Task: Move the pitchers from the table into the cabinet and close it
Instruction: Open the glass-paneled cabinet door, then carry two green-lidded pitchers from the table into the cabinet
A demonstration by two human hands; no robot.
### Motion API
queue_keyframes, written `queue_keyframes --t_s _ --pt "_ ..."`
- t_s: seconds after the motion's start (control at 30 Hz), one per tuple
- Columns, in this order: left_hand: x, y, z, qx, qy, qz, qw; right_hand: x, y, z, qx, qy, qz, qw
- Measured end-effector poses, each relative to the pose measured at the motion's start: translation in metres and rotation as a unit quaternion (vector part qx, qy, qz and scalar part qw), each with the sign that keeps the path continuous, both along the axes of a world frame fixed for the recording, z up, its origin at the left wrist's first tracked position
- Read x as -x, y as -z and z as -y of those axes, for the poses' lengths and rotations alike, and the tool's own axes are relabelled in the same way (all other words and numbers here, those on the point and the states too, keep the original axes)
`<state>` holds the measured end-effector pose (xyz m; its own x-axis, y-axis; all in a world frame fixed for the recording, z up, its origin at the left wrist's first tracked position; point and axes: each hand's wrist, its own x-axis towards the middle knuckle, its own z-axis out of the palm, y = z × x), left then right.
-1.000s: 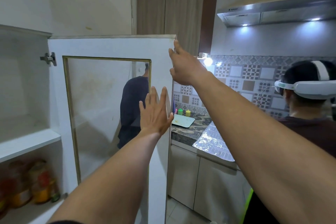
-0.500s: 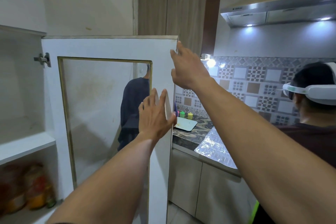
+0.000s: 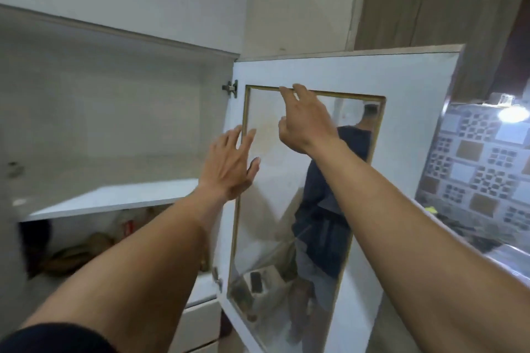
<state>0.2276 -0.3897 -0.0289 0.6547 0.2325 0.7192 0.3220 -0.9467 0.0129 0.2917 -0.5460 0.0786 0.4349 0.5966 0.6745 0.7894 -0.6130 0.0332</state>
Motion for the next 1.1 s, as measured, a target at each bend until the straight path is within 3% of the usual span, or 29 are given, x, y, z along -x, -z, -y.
queue_keyframes --t_s 0.3,0.6,0.8,1.1 --pt "0.156 0.024 -0.162 0.034 -0.229 -0.027 0.972 0.073 0.045 -0.201 0.053 -0.173 -0.078 0.980" --pt "0.319 0.031 -0.278 0.057 -0.375 -0.025 0.925 0.203 0.073 -0.371 0.078 -0.314 -0.105 0.940" --pt "0.430 0.054 -0.329 0.091 -0.458 -0.032 0.884 0.302 0.100 -0.462 0.097 -0.397 -0.133 0.903" --pt "0.597 0.107 -0.365 0.140 -0.592 -0.025 0.793 0.475 0.158 -0.567 0.148 -0.532 -0.142 0.822"
